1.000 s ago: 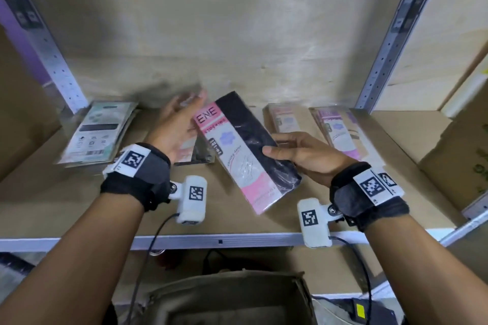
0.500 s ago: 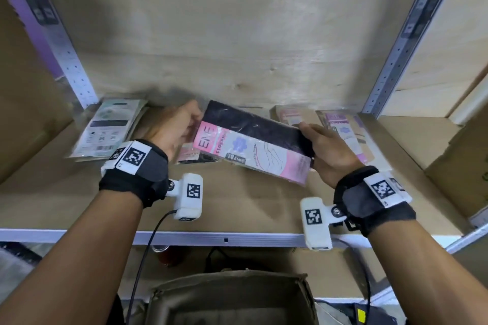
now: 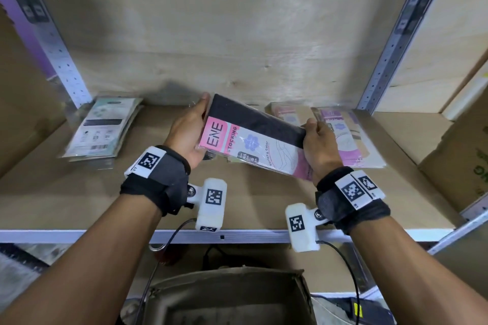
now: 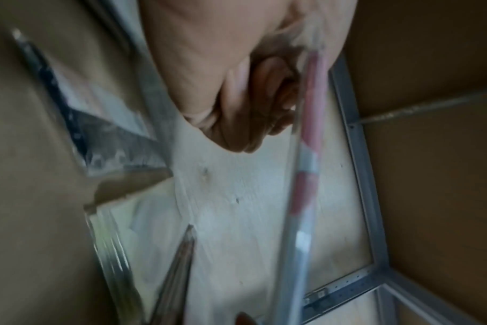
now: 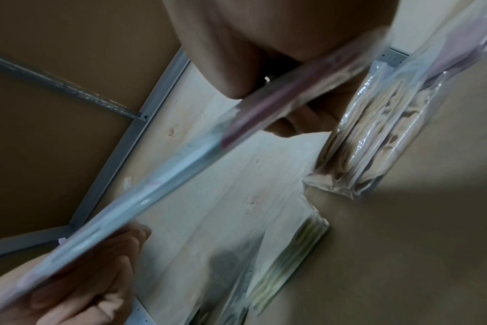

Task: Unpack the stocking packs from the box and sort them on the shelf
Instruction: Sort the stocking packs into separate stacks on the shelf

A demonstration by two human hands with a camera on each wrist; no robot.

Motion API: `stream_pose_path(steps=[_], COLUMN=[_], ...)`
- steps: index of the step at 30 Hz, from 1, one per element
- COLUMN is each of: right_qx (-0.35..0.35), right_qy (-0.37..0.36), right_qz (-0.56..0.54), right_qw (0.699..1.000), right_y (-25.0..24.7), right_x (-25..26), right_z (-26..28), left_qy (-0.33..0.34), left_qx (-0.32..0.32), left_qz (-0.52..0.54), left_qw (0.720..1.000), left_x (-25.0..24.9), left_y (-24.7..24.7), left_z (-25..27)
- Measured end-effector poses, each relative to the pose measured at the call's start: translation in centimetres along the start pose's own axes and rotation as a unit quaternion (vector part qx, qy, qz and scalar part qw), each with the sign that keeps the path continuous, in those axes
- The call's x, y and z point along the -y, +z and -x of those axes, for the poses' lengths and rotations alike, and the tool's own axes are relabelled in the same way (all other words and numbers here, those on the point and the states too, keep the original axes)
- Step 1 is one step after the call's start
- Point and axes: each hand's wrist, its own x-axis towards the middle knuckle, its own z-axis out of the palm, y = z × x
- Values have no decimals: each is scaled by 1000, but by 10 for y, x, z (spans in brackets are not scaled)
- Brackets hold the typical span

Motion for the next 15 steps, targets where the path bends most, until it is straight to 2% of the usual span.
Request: stream_pose_path(steps=[2,6,10,15], right_qx=[8,13,14,31], right_qy=[9,12,9,41], right_qz=[-2,7,1,-30], right_qw=[1000,1000,1000,998], right_y=[1,3,5,4], right_x=[1,1,-2,-7], right_z=[1,2,2,-5], left_qy=[-31,-32,50,-58], left_qx=[26,77,60,48], left_qz=[43,95,-20,135], left_qw=[998,992,997,988], left_x=[-3,-6,-1,-3], left_y=[3,7,4,2], left_z=[5,10,9,-3])
